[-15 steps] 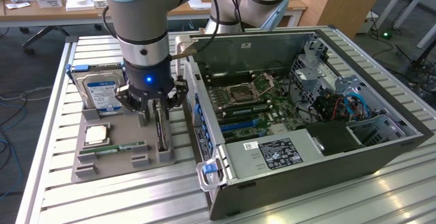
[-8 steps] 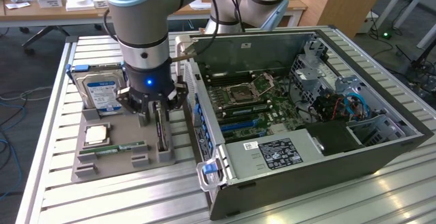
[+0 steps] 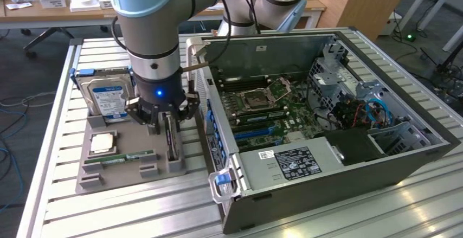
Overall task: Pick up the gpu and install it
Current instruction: 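Pick up the gpu and move the gpu toward the slot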
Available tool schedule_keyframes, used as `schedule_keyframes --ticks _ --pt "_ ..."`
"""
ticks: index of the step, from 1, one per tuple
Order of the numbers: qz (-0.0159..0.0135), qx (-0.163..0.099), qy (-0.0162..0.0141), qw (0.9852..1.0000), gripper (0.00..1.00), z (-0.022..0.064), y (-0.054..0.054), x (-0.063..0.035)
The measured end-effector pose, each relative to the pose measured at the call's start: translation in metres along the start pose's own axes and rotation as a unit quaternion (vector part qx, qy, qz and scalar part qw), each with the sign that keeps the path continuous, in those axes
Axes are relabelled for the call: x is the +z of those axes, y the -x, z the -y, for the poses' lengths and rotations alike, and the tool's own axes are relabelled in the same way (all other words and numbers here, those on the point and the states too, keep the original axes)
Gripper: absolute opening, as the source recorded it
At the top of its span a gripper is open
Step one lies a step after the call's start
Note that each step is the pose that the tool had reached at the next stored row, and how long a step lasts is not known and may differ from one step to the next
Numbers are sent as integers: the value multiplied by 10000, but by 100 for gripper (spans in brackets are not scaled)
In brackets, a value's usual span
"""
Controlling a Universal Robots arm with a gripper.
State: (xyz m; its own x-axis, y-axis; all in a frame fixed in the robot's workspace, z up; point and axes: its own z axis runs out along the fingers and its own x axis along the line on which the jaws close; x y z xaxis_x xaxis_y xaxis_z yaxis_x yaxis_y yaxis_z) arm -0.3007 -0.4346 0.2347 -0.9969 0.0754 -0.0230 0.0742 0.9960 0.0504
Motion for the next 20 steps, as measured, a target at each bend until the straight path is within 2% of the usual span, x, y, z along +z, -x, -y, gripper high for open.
schedule_keyframes --ticks 20 --pt "0 0 -1 10000 47 -9 -1 45"
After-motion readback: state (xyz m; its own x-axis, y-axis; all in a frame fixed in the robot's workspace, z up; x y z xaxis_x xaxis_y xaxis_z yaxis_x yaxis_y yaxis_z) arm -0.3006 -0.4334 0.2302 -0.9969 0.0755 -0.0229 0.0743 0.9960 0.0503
